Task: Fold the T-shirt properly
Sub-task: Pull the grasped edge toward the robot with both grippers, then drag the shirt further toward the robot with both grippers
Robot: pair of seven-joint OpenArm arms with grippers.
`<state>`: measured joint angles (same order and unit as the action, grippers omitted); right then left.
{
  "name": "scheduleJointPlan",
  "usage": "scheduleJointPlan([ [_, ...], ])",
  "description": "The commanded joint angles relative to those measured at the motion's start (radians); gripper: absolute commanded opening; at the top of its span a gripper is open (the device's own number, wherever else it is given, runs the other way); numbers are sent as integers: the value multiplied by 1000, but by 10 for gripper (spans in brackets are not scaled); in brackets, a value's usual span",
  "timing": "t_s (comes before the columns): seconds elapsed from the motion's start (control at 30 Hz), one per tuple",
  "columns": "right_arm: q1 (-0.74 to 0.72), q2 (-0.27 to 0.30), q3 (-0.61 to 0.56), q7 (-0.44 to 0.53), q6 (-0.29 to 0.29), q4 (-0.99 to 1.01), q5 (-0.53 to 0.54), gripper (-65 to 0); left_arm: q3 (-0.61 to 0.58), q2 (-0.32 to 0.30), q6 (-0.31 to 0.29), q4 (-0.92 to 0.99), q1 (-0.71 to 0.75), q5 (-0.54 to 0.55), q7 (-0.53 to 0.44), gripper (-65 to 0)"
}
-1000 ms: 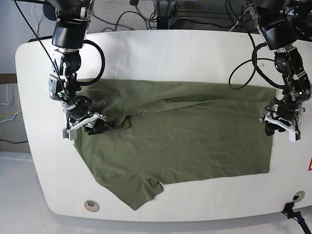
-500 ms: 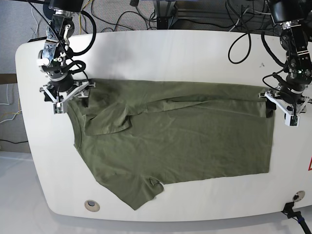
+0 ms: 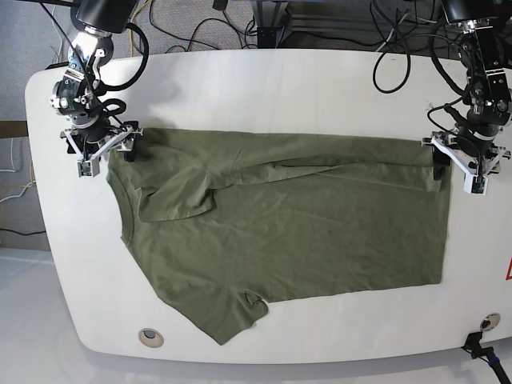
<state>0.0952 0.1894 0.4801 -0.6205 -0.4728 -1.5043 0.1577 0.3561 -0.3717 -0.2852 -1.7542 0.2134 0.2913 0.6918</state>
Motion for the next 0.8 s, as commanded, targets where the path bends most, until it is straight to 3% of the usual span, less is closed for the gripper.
scheduleJointPlan([
  [0.0, -13, -5, 4, 27, -4, -22, 12, -180, 7, -16, 10, -16, -13, 3, -22, -272],
  [0.1, -13, -12, 4, 27, -4, -22, 12, -182, 7, -16, 11, 15, -18, 3, -22, -269],
  [0.17, -13, -12, 4, 27, -4, -22, 12, -224, 7, -16, 11, 35, -29, 3, -22, -269],
  [0.4, -19, -12, 1, 27, -5, 72, 12, -621, 8, -16, 11, 41, -38, 1, -22, -272],
  [0.43, -19, -12, 1, 27, -5, 81, 12, -650, 18, -16, 11, 41, -38, 1, -22, -272],
  [0.77, -15, -12, -1, 27, -5, 81, 12, -650, 53, -13, 4, 204, -70, 7, -21, -268],
])
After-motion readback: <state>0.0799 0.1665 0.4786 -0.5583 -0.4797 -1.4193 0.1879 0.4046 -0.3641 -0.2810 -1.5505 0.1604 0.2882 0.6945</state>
